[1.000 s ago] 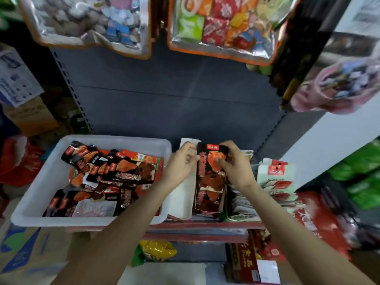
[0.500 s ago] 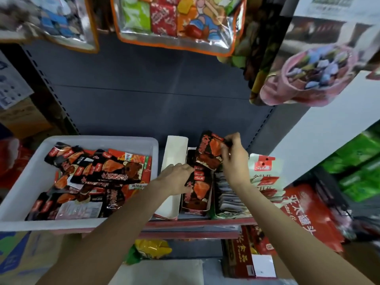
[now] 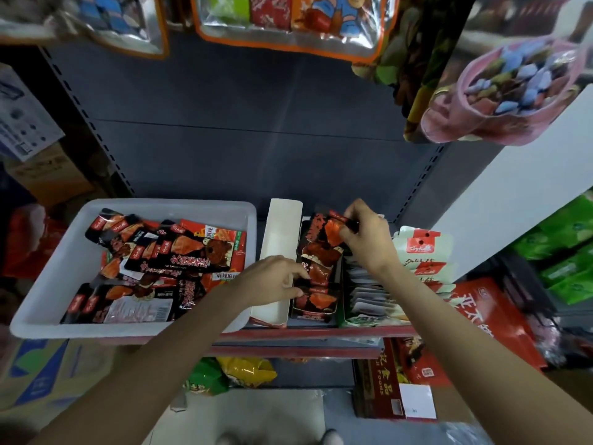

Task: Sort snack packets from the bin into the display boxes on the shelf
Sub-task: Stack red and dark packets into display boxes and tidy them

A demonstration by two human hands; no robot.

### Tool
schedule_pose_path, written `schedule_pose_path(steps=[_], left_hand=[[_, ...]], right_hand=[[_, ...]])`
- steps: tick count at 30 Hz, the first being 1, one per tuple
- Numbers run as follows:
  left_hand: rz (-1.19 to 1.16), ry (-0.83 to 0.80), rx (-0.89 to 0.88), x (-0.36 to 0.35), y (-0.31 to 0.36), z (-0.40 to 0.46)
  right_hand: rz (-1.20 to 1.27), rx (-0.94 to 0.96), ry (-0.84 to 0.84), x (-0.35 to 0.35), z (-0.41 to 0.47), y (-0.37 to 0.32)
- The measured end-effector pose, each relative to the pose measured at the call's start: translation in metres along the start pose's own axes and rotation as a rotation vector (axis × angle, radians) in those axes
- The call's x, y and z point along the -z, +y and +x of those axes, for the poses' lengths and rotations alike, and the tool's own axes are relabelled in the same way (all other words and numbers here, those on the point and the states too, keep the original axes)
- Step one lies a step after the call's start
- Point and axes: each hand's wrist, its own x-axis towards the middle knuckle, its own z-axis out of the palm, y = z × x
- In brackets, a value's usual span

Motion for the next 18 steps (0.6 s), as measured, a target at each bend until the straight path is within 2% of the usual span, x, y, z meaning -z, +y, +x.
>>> schedule_pose_path(steps=[3,8,15,18], left_hand=[[-0.070,0.039,0.029,0.001,-0.001,-0.001],[-0.126,0.068,0.038,0.001,0.001,-0.002],[-0.124,0.093,0.043,0.002,0.004,-0.006],[-0.127,0.100,0.070,0.000,0.004,-0.007]], right_hand=[[-0.090,0.016,-0.046,0.004,0.000,0.000],[-0.187,0.023,-0.262,-0.010,-0.002,0.002],[-0.268,0.033,-0.321,-0.023,-0.001,0.000],[-0.360,-0.004,-0.423,-0.028,-0.003,0.006]])
